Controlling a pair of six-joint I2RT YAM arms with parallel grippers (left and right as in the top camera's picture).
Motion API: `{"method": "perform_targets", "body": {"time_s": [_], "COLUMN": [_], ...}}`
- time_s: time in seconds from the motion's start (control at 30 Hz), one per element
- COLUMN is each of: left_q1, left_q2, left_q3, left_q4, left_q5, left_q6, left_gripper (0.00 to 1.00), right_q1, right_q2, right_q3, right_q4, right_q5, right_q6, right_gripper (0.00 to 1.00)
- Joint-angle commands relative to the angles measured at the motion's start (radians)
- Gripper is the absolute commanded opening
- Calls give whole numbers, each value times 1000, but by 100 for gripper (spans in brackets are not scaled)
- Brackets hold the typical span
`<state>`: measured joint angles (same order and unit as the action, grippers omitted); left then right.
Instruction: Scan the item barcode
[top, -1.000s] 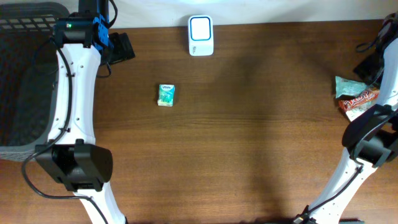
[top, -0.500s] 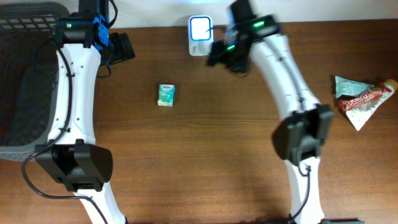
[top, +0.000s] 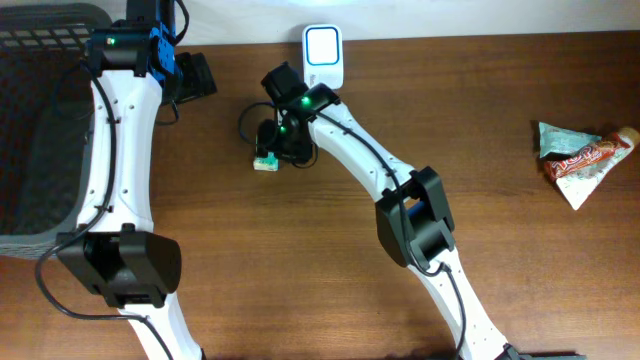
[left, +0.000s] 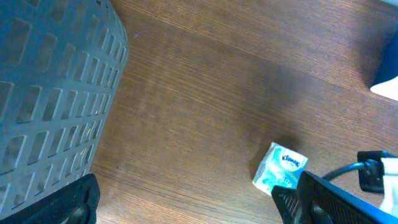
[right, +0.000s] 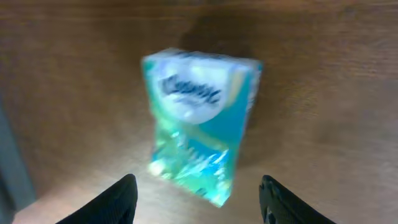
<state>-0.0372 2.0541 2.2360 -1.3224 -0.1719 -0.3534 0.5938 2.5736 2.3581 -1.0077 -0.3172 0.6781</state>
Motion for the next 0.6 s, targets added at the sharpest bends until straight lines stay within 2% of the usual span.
{"method": "perform_targets", "body": {"time_s": [0.0, 0.13, 0.2, 0.23, 0.27, 0.37, 0.57], "left_q1": [1, 1, 1, 1, 1, 1, 1], "left_q2": [0, 0, 0, 0, 0, 0, 0], "left_q3": [1, 1, 1, 1, 1, 1, 1], "left_q4": [2, 2, 2, 2, 2, 2, 2], "left_q5": [0, 0, 0, 0, 0, 0, 0], "left_q6": [-9, -9, -9, -9, -9, -9, -9], "left_gripper": [99, 99, 99, 99, 99, 99, 99], "right_q1": [-5, -4, -4, -7, -11, -49, -204], "right_q2": [34, 38, 49, 50, 50, 23, -64], "right_q3": [1, 1, -1, -2, -2, 0, 2], "right_q4": [2, 3, 2, -11, -30, -107, -334], "right_q5": [60, 64, 68, 82, 112, 160, 260], "right_q6": [22, 14, 9, 0, 0, -32, -229], "right_gripper": [61, 59, 40, 24, 4, 4, 4]}}
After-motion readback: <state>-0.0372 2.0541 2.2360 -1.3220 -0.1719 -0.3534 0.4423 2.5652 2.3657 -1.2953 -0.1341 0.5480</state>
